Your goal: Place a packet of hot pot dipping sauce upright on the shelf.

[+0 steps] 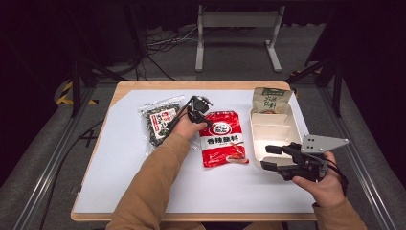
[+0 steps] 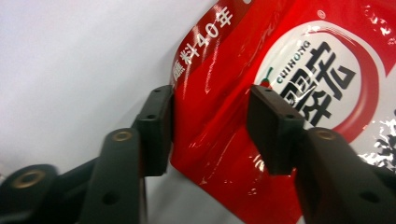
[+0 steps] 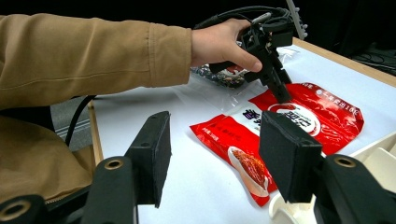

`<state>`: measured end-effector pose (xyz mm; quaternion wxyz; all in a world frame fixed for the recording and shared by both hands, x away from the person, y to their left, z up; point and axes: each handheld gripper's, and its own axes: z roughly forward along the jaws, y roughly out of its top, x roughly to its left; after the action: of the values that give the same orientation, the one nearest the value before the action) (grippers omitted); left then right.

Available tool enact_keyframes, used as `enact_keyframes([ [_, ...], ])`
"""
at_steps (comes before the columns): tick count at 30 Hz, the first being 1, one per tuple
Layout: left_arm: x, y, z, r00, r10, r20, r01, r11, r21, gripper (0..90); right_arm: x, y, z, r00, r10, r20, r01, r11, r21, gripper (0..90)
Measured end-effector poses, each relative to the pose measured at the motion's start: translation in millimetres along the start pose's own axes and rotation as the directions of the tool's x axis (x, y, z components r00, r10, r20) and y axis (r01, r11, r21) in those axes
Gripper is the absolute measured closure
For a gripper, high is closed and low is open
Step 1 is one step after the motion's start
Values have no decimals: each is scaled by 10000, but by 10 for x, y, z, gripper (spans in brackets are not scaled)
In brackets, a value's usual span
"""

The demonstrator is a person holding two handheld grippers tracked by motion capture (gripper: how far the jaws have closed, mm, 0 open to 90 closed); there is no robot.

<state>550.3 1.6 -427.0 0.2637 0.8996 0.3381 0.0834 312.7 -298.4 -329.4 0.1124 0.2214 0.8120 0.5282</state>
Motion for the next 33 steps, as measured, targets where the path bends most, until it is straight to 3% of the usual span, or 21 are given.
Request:
enact_keyframes([
  [3,-15,-3,-14,9999,112,80,-112,9999,36,614,1,1,2,10000,-1,-11,1,10000,-3,448],
  [7,-9,-33,-46,9984,362,437,-368,9993,116,826,1,1,2,10000,-20,-26,20,10000,-4,454],
  [16,-31,-28,-150,9970,468,619,-486,9984,280,886,-6,2,-18,10000,-10,-24,10,10000,-35,503],
  [22,-36,-35,-456,9933,583,999,-548,9978,-377,889,-18,6,-19,10000,13,82,-13,10000,3,515],
  [27,-91,-42,-791,9866,805,1416,-651,9918,-1101,889,-9,42,-15,9998,-107,161,107,9999,27,527],
  [30,-170,-72,-1023,9801,1148,1616,-891,9834,-1579,889,-15,67,-14,9995,-172,271,172,9999,11,527],
  [33,-304,-101,-1231,9727,1714,1565,-1372,9684,-2081,889,-37,86,-6,9989,-257,387,255,9997,69,534],
])
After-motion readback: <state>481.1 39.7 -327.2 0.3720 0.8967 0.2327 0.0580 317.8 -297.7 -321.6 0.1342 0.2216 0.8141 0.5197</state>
